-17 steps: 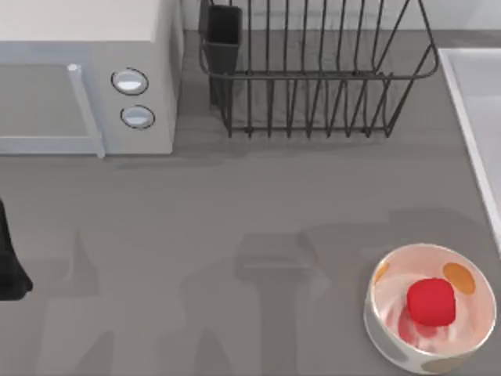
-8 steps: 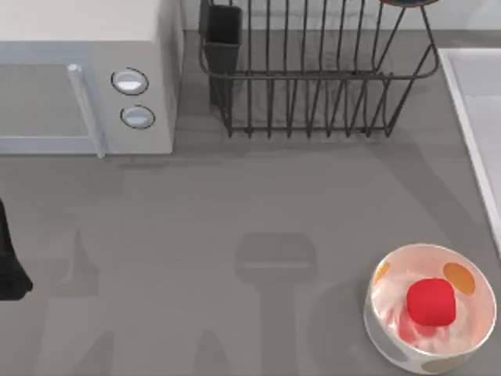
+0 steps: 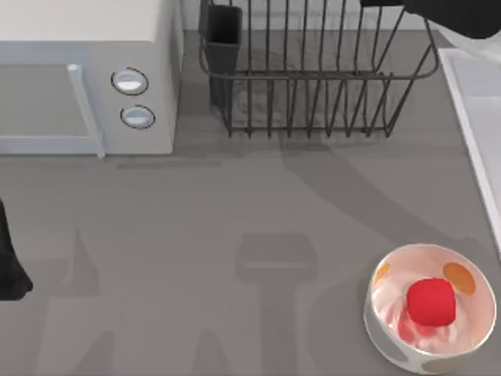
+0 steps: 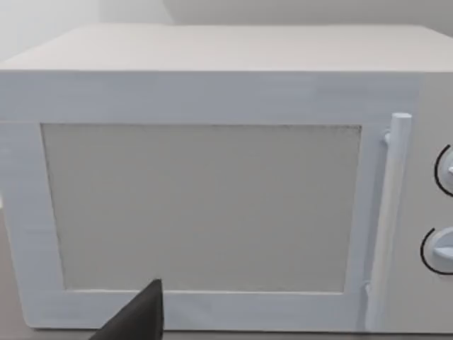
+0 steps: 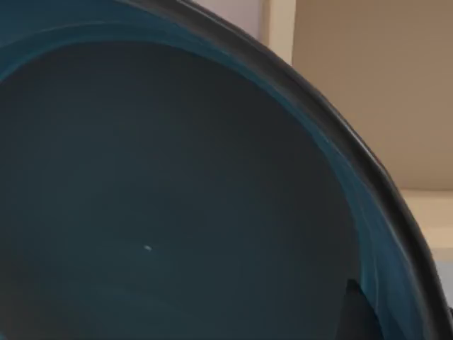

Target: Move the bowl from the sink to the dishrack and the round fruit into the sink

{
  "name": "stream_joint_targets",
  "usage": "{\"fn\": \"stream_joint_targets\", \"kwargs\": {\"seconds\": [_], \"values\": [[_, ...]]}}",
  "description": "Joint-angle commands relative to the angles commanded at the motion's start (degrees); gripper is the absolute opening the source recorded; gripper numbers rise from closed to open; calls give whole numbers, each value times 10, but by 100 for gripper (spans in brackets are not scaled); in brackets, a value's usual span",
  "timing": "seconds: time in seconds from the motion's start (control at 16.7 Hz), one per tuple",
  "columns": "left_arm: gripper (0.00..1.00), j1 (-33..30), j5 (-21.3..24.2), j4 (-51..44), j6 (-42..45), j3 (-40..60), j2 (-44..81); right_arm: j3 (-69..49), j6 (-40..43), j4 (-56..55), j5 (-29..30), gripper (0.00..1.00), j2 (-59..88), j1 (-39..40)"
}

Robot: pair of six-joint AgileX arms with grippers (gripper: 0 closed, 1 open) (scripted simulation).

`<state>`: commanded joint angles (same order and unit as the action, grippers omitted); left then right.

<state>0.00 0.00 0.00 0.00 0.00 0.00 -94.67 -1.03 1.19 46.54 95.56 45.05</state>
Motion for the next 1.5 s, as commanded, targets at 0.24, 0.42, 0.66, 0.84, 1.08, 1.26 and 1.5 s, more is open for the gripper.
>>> {"fn": "stream_joint_targets", "kwargs": {"seconds": [0.24,0.42,0.66,0.84,1.08,1.26,1.5], "values": [[100,0,0,0,0,0,0,-1,-3,-9,6,0,-2,5],[100,0,0,0,0,0,0,1,-3,-8,3,0,1,3],[100,0,0,0,0,0,0,24,-2,-66,-7,0,38,-10],[100,0,0,0,0,0,0,61,-1,-156,-26,0,86,-27],[100,0,0,0,0,0,0,121,-1,-291,-55,0,157,-57],[100,0,0,0,0,0,0,161,0,-377,-74,0,198,-77],[100,0,0,0,0,0,0,183,0,-413,-84,0,216,-88]]}}
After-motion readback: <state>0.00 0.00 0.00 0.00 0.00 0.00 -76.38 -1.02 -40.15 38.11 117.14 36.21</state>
